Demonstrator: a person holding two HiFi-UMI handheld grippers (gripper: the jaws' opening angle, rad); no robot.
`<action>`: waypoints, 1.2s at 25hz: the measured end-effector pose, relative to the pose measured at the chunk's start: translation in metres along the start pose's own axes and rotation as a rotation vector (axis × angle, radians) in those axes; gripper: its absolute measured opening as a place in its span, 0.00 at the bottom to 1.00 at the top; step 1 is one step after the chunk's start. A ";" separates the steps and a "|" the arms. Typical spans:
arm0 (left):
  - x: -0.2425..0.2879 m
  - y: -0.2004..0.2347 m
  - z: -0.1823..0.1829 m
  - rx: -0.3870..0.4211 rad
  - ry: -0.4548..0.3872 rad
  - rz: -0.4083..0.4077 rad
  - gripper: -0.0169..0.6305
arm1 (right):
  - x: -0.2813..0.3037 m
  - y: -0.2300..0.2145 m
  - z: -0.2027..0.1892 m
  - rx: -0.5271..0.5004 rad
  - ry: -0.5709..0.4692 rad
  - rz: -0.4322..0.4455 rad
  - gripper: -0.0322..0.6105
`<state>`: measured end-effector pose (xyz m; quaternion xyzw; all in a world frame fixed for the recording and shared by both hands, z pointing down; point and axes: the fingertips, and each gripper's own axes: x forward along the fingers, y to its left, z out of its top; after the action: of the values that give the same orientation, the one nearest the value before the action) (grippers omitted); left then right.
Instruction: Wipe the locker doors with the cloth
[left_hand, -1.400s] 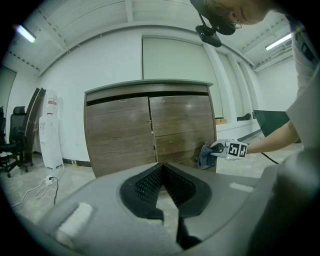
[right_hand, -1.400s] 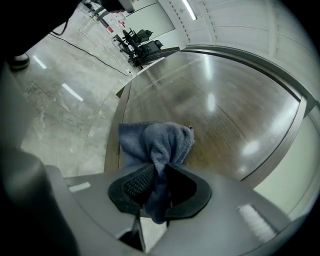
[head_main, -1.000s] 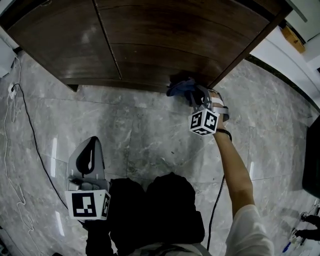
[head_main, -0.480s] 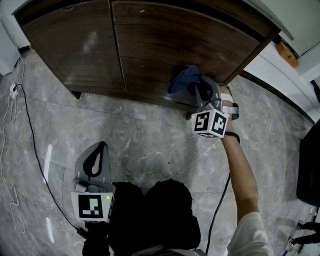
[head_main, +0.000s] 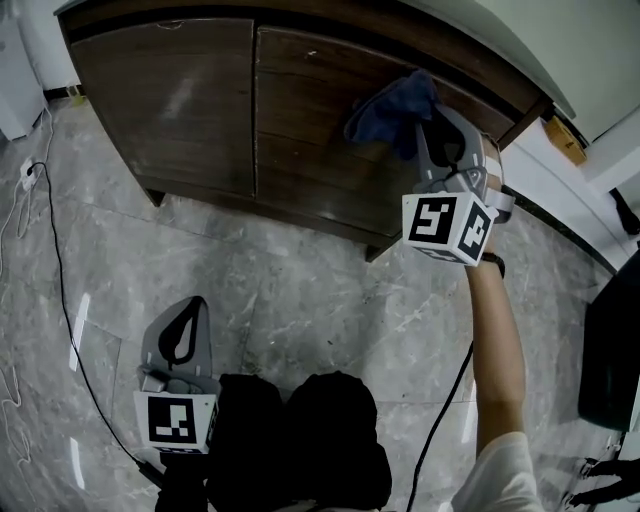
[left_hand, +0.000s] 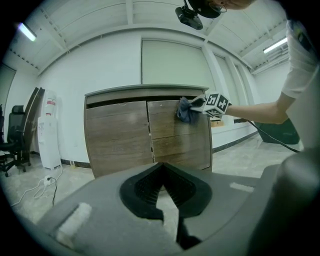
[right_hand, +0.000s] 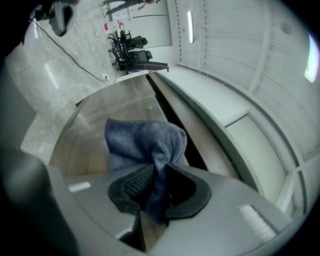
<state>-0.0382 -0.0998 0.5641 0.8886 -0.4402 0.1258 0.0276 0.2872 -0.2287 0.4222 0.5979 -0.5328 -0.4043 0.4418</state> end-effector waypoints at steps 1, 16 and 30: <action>-0.001 0.002 0.000 0.000 -0.003 0.003 0.03 | 0.001 -0.011 0.005 0.002 -0.006 -0.019 0.17; -0.008 0.024 -0.013 -0.016 0.013 0.044 0.03 | 0.011 0.054 0.010 0.058 -0.008 -0.018 0.16; -0.006 0.035 -0.030 -0.021 0.040 0.070 0.03 | 0.014 0.216 -0.016 0.074 0.032 0.190 0.16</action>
<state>-0.0757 -0.1119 0.5891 0.8697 -0.4716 0.1400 0.0413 0.2432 -0.2503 0.6333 0.5669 -0.5945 -0.3310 0.4643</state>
